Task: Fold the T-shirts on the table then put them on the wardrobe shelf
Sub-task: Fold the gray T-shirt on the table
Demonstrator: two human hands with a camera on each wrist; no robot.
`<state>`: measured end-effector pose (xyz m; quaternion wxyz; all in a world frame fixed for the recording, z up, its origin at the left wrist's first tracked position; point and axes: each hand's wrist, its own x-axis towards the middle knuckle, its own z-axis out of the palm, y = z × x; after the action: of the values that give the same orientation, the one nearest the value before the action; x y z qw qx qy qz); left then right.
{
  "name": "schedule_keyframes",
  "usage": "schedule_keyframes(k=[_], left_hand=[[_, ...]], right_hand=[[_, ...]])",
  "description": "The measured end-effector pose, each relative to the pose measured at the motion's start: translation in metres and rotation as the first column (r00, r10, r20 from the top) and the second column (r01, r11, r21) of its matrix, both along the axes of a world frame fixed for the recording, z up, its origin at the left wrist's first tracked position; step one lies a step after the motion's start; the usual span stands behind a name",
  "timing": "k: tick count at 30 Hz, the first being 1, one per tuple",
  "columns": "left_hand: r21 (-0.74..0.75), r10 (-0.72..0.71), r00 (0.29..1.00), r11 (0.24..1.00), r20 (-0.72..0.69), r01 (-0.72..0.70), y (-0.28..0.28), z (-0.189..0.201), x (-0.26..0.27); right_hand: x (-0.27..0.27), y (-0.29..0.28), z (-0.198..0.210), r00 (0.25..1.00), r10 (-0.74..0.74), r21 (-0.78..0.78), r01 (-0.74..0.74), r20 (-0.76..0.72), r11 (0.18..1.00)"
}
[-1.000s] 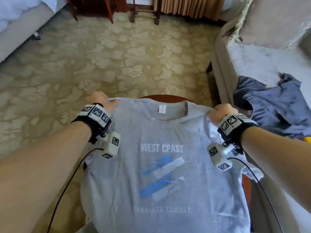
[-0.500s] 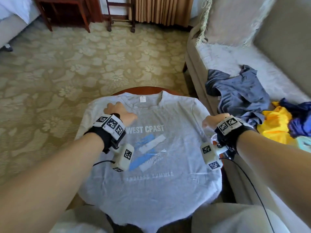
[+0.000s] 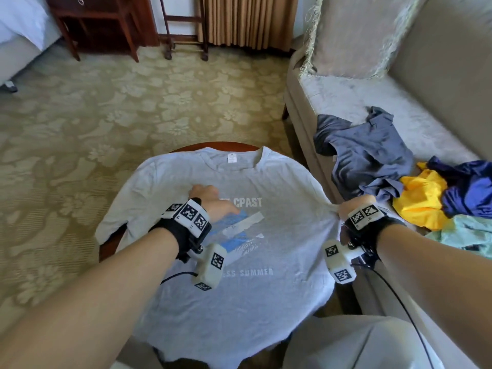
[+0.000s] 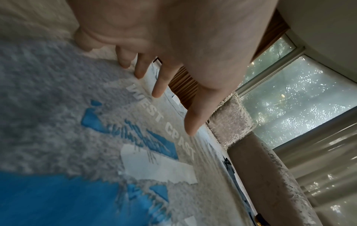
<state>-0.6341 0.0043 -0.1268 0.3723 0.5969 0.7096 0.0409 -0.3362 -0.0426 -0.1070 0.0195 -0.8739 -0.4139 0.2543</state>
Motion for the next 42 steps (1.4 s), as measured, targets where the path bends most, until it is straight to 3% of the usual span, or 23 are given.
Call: schedule_keyframes(k=[2, 5, 8, 10, 14, 15, 17, 19, 21, 22, 26, 29, 34, 37, 39, 42], left_hand=[[0.016, 0.041, 0.999, 0.999, 0.021, -0.041, 0.000, -0.003, 0.000], [0.075, 0.137, 0.990, 0.987, 0.032, -0.140, -0.001, -0.005, -0.013], [0.108, 0.234, 0.962, 0.970, -0.139, -0.220, 0.001, -0.005, -0.044], [0.049, 0.287, 0.924, 0.958, -0.253, -0.284, 0.001, -0.006, -0.070], [-0.071, 0.310, 0.910, 0.938, -0.276, -0.341, -0.010, -0.020, -0.122], [-0.054, 0.315, 0.913, 0.939, -0.258, -0.339, -0.015, -0.019, -0.129], [-0.037, 0.424, 0.903, 0.904, -0.067, -0.427, -0.014, -0.027, -0.146], [-0.125, 0.571, 0.804, 0.821, 0.166, -0.557, -0.009, -0.034, -0.168], [-0.217, 0.626, 0.724, 0.780, 0.290, -0.587, -0.003, -0.051, -0.194], [-0.228, 0.633, 0.700, 0.773, 0.330, -0.592, -0.009, -0.040, -0.199], [-0.280, 0.638, 0.645, 0.767, 0.420, -0.577, -0.029, -0.024, -0.210], [-0.410, 0.697, 0.484, 0.709, 0.529, -0.573, -0.042, -0.028, -0.211], [-0.549, 0.719, 0.270, 0.675, 0.641, -0.493, -0.054, -0.032, -0.221], [-0.563, 0.718, 0.178, 0.653, 0.673, -0.507, -0.050, -0.032, -0.230], [-0.553, 0.700, 0.152, 0.661, 0.698, -0.507, -0.047, -0.030, -0.235], [-0.521, 0.687, 0.170, 0.667, 0.706, -0.533, -0.045, -0.021, -0.238]], right_hand=[[-0.003, 0.004, -0.001, 0.983, -0.148, 0.068, 0.156, -0.105, 0.985], [-0.018, 0.028, -0.011, 0.993, -0.113, 0.021, 0.114, -0.030, 0.993], [-0.057, 0.030, 0.000, 0.994, 0.040, -0.024, -0.038, 0.099, 0.999], [-0.086, 0.031, 0.005, 0.982, 0.180, -0.055, -0.177, 0.058, 0.983], [-0.137, 0.032, -0.015, 0.934, 0.355, -0.161, -0.357, -0.041, 0.920], [-0.149, 0.030, -0.018, 0.918, 0.394, -0.169, -0.395, -0.045, 0.903], [-0.165, 0.025, -0.023, 0.899, 0.436, -0.176, -0.435, -0.034, 0.883], [-0.178, 0.020, -0.023, 0.898, 0.439, -0.182, -0.435, -0.021, 0.882], [-0.190, 0.020, -0.021, 0.899, 0.438, -0.181, -0.433, -0.018, 0.883], [-0.200, 0.020, -0.019, 0.891, 0.453, -0.172, -0.448, -0.014, 0.877], [-0.248, 0.028, -0.012, 0.827, 0.560, -0.115, -0.563, -0.060, 0.819], [-0.286, 0.029, -0.010, 0.746, 0.660, -0.116, -0.666, -0.090, 0.737], [-0.328, 0.021, -0.014, 0.626, 0.774, -0.122, -0.779, -0.090, 0.615], [-0.341, 0.013, -0.022, 0.540, 0.839, -0.125, -0.839, -0.068, 0.529], [-0.348, 0.006, -0.028, 0.496, 0.866, -0.137, -0.864, -0.064, 0.484], [-0.356, 0.001, -0.036, 0.481, 0.875, -0.139, -0.871, -0.055, 0.471]])
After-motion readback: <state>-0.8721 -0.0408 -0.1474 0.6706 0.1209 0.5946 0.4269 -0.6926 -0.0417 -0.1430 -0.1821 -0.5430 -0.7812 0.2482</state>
